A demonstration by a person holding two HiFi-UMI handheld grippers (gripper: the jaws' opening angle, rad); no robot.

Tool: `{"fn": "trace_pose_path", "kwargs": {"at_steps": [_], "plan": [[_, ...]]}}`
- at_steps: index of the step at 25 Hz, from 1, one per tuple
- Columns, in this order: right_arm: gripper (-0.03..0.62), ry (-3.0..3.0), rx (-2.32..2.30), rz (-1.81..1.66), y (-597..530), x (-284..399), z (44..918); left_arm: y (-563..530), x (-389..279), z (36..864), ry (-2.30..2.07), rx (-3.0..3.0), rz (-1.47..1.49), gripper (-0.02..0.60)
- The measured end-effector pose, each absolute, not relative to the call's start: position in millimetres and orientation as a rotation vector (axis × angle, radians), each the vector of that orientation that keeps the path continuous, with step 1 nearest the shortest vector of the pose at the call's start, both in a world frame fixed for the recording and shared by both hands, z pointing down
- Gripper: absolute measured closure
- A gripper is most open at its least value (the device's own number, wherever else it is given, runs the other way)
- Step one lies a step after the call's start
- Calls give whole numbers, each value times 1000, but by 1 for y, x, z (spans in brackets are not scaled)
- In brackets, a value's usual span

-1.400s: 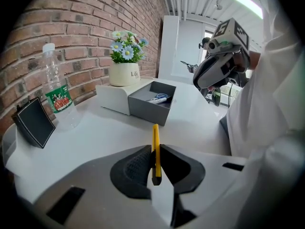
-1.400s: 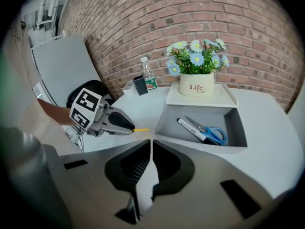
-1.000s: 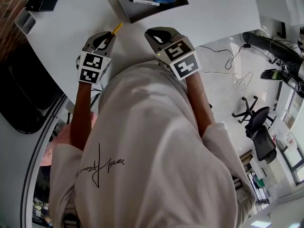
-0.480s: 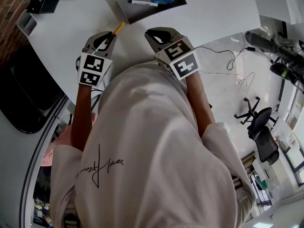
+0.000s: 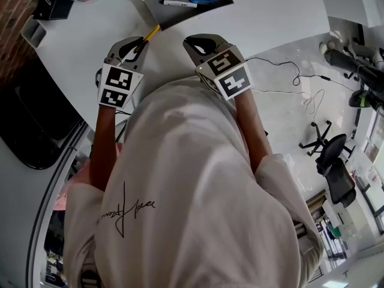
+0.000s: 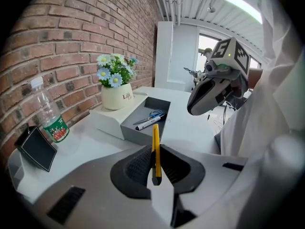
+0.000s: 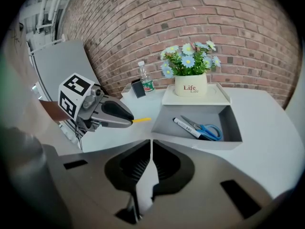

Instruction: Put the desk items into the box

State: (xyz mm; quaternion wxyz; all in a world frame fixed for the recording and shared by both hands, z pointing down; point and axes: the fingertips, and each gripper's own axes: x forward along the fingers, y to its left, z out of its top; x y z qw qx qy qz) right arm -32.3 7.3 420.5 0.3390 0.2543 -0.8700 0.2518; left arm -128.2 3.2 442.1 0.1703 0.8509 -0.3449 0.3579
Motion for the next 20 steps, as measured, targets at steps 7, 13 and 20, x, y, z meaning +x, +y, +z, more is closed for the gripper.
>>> {"fn": "trace_pose_path", "kwargs": {"at_steps": [7,13,20], "plan": [[559,-2259,672,663,6,-30,422,-5,-121,435,-968,2442,1017,525],[559,-2271,672,670,4,-30,422,-15,-113,430,-959,2460,1016,525],[559,-2258,678,679,4,-27,425,-25,-101,426,-942,2481,1010,525]]}}
